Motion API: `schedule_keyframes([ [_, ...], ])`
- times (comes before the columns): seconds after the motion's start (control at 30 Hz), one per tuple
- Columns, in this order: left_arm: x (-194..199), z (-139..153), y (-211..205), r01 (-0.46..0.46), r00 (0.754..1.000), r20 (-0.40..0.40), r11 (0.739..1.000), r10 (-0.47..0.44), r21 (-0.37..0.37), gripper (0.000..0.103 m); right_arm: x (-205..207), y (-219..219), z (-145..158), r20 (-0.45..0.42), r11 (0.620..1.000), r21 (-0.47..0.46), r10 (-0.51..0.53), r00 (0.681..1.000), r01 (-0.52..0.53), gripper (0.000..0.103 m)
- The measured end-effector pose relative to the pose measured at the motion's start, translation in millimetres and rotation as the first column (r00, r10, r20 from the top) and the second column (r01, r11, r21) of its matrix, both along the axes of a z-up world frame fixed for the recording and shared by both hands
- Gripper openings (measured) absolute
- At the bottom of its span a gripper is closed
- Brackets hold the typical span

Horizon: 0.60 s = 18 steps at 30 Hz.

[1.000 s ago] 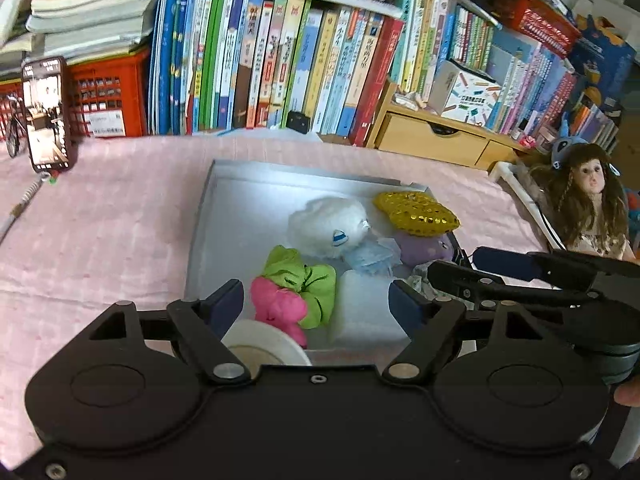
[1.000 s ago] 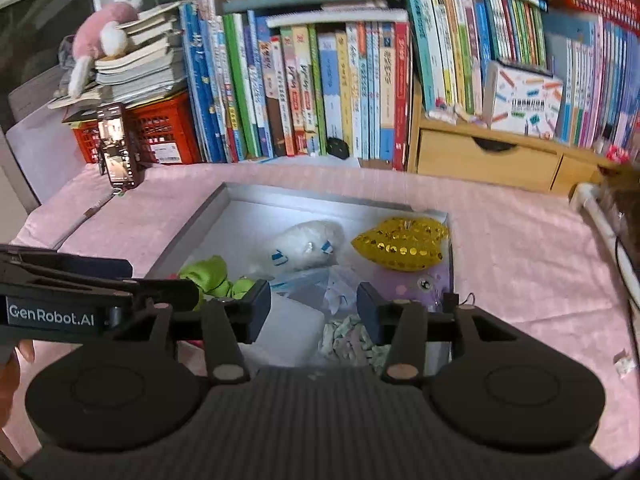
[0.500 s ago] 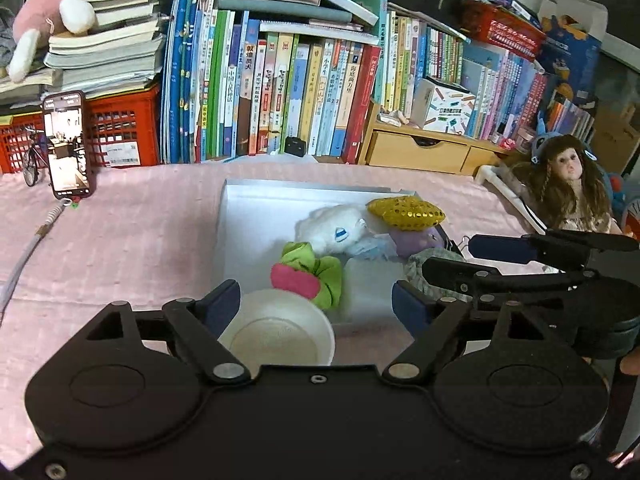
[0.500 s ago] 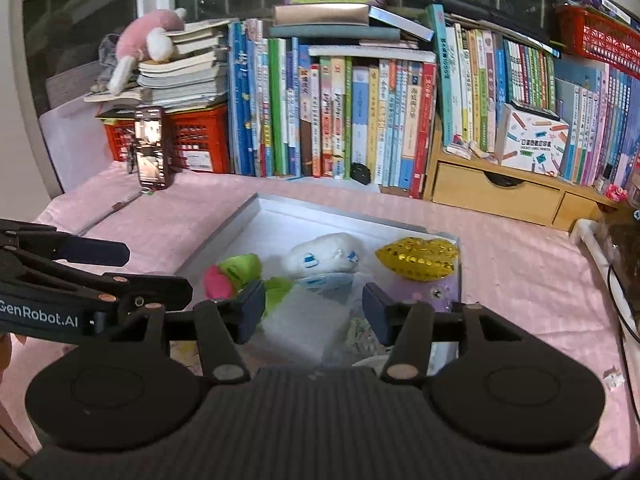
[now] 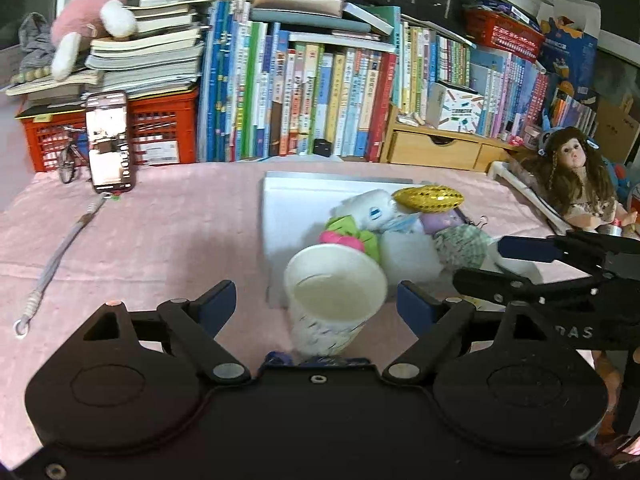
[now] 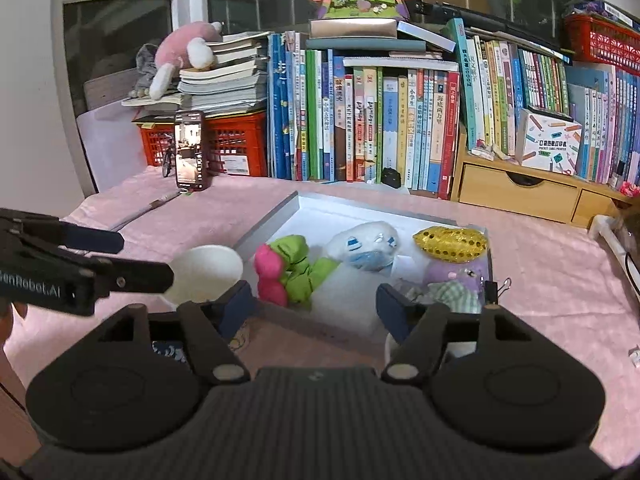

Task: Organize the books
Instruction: 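Move the left tool toward the pink sock while the right approaches the blue floral cloth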

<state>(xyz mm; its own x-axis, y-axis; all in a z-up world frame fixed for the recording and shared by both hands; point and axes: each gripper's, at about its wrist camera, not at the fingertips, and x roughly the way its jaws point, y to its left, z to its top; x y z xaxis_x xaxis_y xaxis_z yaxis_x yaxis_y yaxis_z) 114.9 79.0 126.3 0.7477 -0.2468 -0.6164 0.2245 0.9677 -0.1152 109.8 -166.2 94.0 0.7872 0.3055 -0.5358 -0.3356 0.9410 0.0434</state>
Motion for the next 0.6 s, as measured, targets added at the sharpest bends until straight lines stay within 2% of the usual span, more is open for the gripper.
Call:
schedule_keyframes([
  [0.43, -47.1, -39.5, 27.2, -0.101, 0.990, 0.107, 0.992, 0.092, 0.076, 0.093, -43.3, 22.0, -28.7, 0.085, 0.995, 0.033, 0.095, 0.992, -0.098, 0.091],
  [0.6, -56.0, -55.7, 35.0, -0.133, 0.983, 0.141, 0.988, 0.121, 0.080, 0.094, -55.1, 34.8, -40.7, 0.123, 0.986, 0.029, 0.162, 0.979, -0.167, 0.102],
])
